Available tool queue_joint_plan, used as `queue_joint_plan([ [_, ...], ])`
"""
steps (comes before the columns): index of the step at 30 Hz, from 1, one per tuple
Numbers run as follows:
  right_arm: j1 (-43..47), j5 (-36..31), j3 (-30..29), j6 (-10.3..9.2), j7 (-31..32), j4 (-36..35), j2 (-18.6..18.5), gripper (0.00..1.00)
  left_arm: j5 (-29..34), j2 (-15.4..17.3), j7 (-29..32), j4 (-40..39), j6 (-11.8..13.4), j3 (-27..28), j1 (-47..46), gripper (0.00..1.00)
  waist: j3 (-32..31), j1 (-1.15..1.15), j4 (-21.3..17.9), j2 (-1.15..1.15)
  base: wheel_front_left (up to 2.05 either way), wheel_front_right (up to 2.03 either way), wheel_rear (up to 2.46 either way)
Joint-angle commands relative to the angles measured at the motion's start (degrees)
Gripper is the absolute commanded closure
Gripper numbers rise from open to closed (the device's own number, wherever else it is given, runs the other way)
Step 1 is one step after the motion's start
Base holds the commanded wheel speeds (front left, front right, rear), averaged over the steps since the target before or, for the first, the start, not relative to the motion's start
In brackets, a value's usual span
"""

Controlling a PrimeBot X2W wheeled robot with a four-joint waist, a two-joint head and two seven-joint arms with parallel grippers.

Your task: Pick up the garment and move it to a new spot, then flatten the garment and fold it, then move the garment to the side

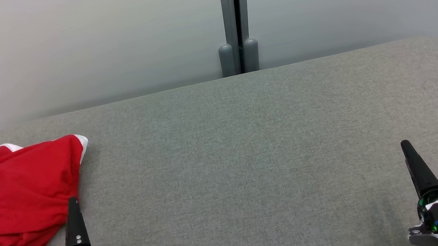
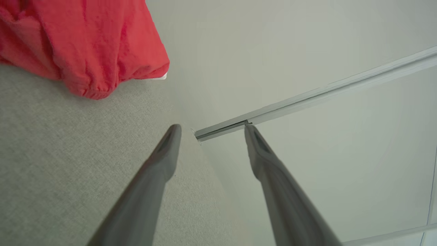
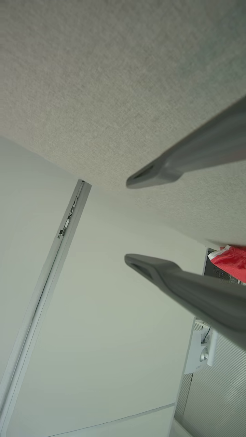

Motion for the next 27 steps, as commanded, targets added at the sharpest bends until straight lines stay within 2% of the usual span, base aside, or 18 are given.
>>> queue_joint_plan([
  [1,-1.16,-2.28,0.31,0.05,-0.61,-1.05,-0.40,0.00,2.58,0.31,-0.63,-0.96,0.16,-0.34,-1.66,0.00,-0.02,0.00,-0.01,0.00,0.00,0.00,0.00],
  [15,-1.28,-17.22,1.13,0.08,-3.52,-1.30,-0.49,0.00,19.93,0.34,-3.54,-0.93,2.33,-2.30,-1.87,0.00,-0.14,0.00,0.11,0.00,0.00,0.00,0.00],
  [27,-1.35,-27.52,1.43,0.09,-5.77,-0.74,-0.56,0.00,31.39,0.58,-5.77,0.35,3.52,-3.13,-2.07,0.00,-0.23,0.00,0.18,0.00,0.00,0.00,0.00],
])
